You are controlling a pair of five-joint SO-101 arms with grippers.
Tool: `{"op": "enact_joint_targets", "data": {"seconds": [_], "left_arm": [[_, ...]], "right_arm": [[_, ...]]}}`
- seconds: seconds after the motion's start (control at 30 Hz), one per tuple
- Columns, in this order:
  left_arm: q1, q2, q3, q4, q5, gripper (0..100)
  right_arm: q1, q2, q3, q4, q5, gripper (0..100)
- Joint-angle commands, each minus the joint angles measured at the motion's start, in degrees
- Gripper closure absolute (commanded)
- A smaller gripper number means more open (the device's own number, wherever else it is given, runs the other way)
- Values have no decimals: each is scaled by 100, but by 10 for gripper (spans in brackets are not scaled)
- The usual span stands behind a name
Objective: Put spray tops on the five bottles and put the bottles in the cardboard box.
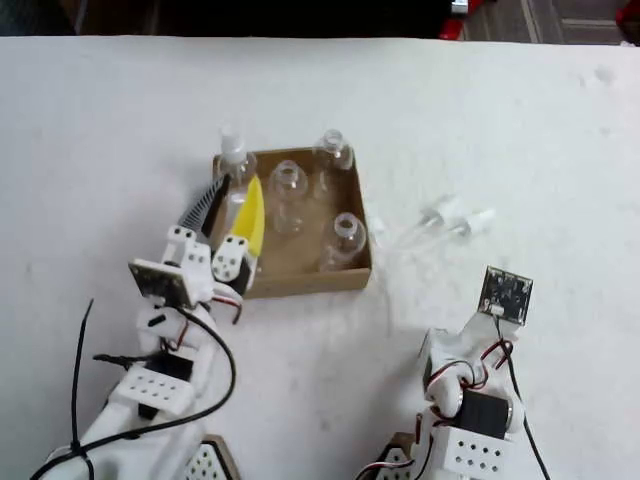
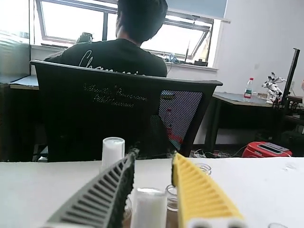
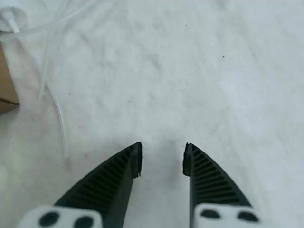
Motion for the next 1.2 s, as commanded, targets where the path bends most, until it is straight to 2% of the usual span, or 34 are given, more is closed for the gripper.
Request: {"op": "enact_joint_targets", "data": {"seconds": [0.0, 0.1, 0.2, 0.37, 0.63, 0.73, 0.93, 1.17], "left_arm": [[-40, -66, -510, 360, 70, 883], [-40, -66, -1116, 1495, 290, 883], [-84, -66, -1960, 3095, 659, 880], [-92, -66, -3393, 5688, 677, 879], [-101, -66, -4976, 8554, 712, 879], [-215, -22, -5143, 8941, 721, 879], [-444, -13, -5116, 8967, 721, 881], [-295, -13, -4870, 8782, 730, 880]], "right_arm": [[66, -22, 53, 48, -35, 871], [66, -22, 53, 48, -35, 871], [66, -22, 53, 48, -35, 871], [66, -22, 53, 48, -35, 871], [66, -22, 53, 48, -35, 871], [66, -22, 53, 48, -35, 871], [66, -22, 53, 48, -35, 871], [66, -22, 53, 48, -35, 871]]}}
